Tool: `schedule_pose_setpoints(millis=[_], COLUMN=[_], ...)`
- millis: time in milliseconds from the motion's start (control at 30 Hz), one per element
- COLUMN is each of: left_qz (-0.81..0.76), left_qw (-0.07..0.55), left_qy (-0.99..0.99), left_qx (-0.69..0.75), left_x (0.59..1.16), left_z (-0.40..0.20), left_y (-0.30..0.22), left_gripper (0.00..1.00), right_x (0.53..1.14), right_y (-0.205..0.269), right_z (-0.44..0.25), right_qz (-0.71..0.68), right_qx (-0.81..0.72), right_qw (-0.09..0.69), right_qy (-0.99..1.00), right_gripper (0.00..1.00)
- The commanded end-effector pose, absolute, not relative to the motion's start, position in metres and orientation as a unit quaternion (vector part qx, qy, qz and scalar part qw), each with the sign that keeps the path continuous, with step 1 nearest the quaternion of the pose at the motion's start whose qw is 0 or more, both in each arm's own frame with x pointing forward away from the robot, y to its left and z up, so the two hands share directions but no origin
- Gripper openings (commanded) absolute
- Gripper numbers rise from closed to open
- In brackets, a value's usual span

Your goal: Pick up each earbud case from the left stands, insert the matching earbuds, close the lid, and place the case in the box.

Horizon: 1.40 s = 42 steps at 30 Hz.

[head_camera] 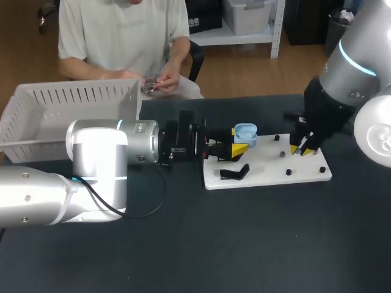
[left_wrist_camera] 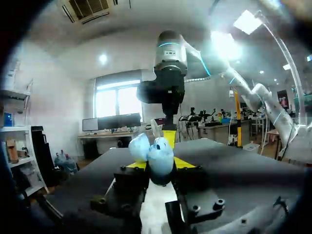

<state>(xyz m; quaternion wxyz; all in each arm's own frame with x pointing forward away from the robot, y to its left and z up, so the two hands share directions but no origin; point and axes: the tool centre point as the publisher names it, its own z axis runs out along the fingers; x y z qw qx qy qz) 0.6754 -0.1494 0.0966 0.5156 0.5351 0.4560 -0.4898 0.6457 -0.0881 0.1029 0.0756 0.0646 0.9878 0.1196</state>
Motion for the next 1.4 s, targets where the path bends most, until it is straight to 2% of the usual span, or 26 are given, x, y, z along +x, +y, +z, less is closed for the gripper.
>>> schedule_pose_setpoints(millis=[33, 300, 633, 1400], left_qz=[-0.491, -0.491, -0.491, -0.491], left_qw=[0.514, 0.514, 0.514, 0.514], left_qy=[0.456, 0.456, 0.456, 0.456], left_qx=[0.536, 0.536, 0.536, 0.536], left_x=[0.677, 0.677, 0.677, 0.677], left_z=[0.097, 0.097, 0.097, 0.097], left_y=[-0.150, -0.150, -0.150, -0.150], left_gripper=[0.00, 0.00, 0.00, 0.00], right_x=[0.637, 0.628, 0.631, 0.634], right_y=[-0.084, -0.055, -0.013, -0.009], right_z=[0.139, 0.177, 0.182, 0.181], right_qz=[0.101, 0.103, 0.084, 0.086], right_qx=[0.056, -0.006, -0.096, -0.109], right_qw=[0.073, 0.064, 0.067, 0.072], right_qy=[0.991, 0.993, 0.990, 0.988], right_gripper=[0.00, 0.00, 0.00, 0.00])
